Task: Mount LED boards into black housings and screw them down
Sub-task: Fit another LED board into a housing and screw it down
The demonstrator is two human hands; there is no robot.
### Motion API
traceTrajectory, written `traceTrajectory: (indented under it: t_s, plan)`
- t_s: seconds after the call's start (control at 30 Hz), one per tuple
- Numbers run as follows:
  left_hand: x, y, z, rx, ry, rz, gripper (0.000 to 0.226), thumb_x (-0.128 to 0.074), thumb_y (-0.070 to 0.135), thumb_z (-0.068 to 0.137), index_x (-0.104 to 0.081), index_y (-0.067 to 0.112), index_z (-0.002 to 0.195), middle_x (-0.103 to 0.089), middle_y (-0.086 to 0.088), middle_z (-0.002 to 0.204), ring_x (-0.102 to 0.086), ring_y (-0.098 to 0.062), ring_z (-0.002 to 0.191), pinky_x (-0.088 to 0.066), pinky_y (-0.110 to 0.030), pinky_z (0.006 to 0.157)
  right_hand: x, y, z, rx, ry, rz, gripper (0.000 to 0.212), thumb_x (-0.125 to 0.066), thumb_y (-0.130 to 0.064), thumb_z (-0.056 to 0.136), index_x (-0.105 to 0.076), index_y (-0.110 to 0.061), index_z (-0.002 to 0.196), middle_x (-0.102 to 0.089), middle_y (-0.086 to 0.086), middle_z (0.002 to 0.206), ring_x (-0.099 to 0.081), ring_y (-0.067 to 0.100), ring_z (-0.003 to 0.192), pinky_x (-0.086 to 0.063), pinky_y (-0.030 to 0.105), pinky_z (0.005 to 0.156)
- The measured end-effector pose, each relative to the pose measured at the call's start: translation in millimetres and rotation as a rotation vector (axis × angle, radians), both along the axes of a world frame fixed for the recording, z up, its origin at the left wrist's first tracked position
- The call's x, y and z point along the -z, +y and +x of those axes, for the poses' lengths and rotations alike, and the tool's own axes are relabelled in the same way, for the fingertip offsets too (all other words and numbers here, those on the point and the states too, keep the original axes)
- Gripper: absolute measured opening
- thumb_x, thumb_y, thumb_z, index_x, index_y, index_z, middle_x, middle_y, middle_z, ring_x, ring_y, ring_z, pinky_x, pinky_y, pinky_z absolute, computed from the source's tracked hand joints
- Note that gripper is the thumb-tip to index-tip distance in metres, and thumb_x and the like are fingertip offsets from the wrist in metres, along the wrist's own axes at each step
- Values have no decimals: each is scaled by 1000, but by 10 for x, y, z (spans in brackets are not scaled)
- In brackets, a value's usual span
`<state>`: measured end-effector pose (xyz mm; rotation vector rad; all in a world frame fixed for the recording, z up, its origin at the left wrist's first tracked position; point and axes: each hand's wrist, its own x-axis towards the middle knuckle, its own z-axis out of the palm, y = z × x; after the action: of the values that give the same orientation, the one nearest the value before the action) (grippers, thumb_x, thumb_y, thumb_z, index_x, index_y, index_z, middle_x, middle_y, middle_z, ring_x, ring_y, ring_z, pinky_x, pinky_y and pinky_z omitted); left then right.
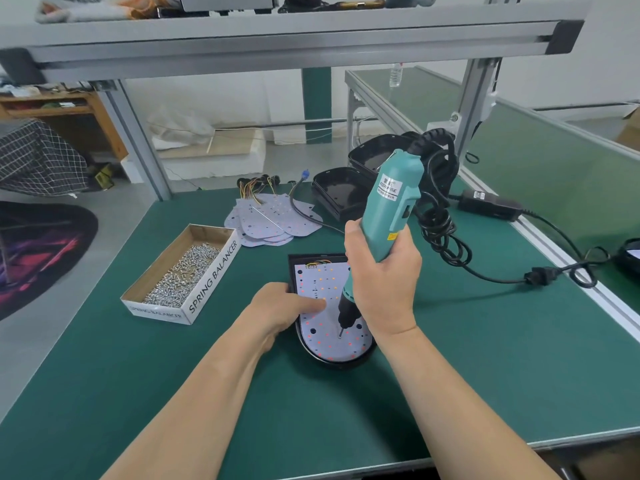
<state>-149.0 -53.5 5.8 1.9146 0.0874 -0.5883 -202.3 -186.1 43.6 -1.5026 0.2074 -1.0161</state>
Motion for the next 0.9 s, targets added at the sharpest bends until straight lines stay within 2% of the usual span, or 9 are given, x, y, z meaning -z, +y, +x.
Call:
traceTrajectory:
  t_s: [0.1,0.2,0.27,0.47,0.57,0.67,0.73,0.83,0.9]
  plan:
    - [22,5,1,10,1,-28,18,-83,14,77,-77,13,94,-79,2,85,-75,-11,73,-52,-18,57,12,12,-23,-12,-16,-12,31,-67,-39,81,-45,-19,72,-47,-16,56,-41,6,52,-38,18,52]
    - [43,7,-3,3,-2,-55,20,-82,11,77,-77,12,96,-79,-1,90,-75,-22,88,-58,-37,88,22,21,-36,-38,8,-8,32,-67,-41,78,-41,-22,70,-45,-17,54,-39,7,51,-38,20,52]
    - [54,7,-3,7,-9,-47,20,-82,11,76,-77,13,96,-79,-1,91,-75,-22,89,-57,-40,93,15,32,-22,-56,25,-32,32,-68,-36,80,-40,-24,70,-44,-18,53,-38,6,51,-36,19,53]
    - [49,9,4,0,0,-36,23,-83,13,76,-77,13,98,-79,0,92,-75,-21,90,-56,-41,95,-2,48,-7,-55,13,-40,31,-69,-28,82,-41,-25,69,-45,-18,54,-39,5,50,-36,17,53]
    - [49,15,10,4,3,-35,26,-84,13,75,-76,11,100,-79,-2,94,-75,-22,91,-57,-40,93,-23,31,-60,-80,-16,-6,27,-69,-32,81,-49,-17,71,-49,-5,57,-45,18,54,-43,33,53]
    - [31,19,7,11,8,-21,26,-84,15,76,-76,12,101,-79,1,92,-75,-16,83,-56,-23,67,-160,-2,-94,-90,-68,82,17,-70,-28,83,-57,-27,72,-54,10,61,-50,30,56,-48,42,55]
    - [20,32,-7,11,0,16,25,-84,19,77,-76,13,100,-79,3,92,-74,-13,81,-48,-17,54,-275,-76,-73,-81,-132,176,15,-71,-24,83,-61,-31,74,-57,0,61,-52,20,54,-47,34,53]
    - [-2,54,-34,29,-59,111,31,-87,33,74,-72,13,94,-76,2,91,-70,-16,82,-48,-23,60,-382,-189,-25,-60,-164,277,14,-72,-20,83,-63,-30,77,-59,-3,63,-53,16,54,-47,25,56]
    - [-44,89,-62,50,-104,197,43,-86,48,71,-60,15,80,-66,9,76,-60,-8,66,-38,-23,53,-371,-229,1,-47,-146,356,10,-72,-19,84,-63,-24,81,-58,0,64,-54,16,56,-48,23,56]
